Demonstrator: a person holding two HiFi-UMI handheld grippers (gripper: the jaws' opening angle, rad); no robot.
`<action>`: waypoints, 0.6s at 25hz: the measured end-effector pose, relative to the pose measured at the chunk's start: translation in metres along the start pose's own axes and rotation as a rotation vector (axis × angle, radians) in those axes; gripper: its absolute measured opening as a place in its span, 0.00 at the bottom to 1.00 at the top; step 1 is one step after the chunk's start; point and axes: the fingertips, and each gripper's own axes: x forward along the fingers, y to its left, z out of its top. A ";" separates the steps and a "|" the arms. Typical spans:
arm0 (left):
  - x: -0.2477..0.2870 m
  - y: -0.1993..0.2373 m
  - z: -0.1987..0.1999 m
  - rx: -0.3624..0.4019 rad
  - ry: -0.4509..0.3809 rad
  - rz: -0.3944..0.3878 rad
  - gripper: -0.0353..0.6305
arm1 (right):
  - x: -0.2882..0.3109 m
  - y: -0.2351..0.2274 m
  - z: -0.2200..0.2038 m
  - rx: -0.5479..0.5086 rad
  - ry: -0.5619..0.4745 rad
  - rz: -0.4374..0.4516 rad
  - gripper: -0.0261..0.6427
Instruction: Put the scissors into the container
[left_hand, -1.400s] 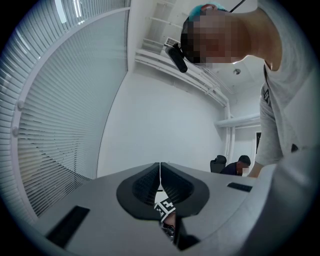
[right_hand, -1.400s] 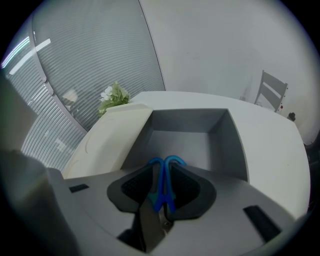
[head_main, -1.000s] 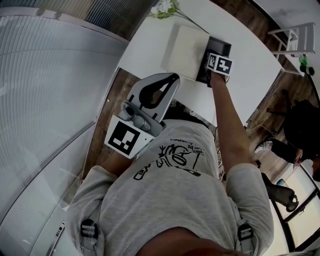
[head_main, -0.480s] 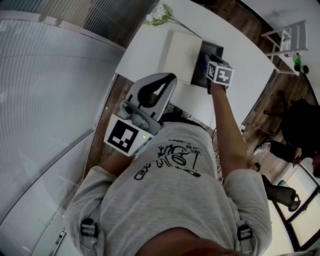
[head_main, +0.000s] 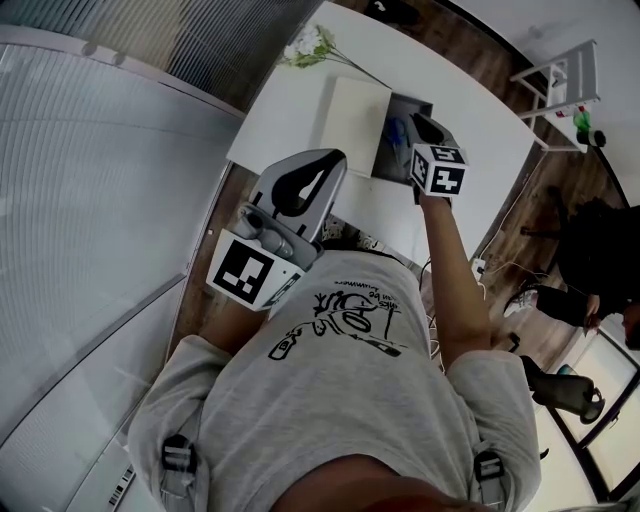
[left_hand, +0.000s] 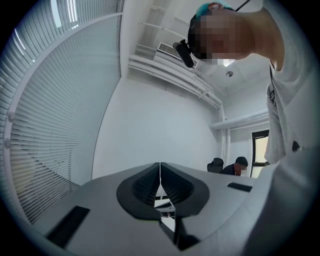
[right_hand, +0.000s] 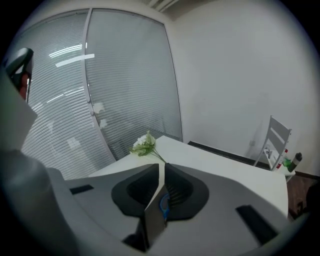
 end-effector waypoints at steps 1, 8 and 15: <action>0.001 -0.002 0.003 0.003 -0.002 -0.001 0.09 | -0.008 0.002 0.006 -0.006 -0.016 0.006 0.10; 0.004 -0.012 0.015 0.014 -0.006 -0.006 0.09 | -0.048 0.010 0.027 -0.042 -0.078 0.024 0.07; 0.008 -0.017 0.020 0.025 -0.017 -0.023 0.09 | -0.083 0.019 0.045 -0.075 -0.140 0.037 0.05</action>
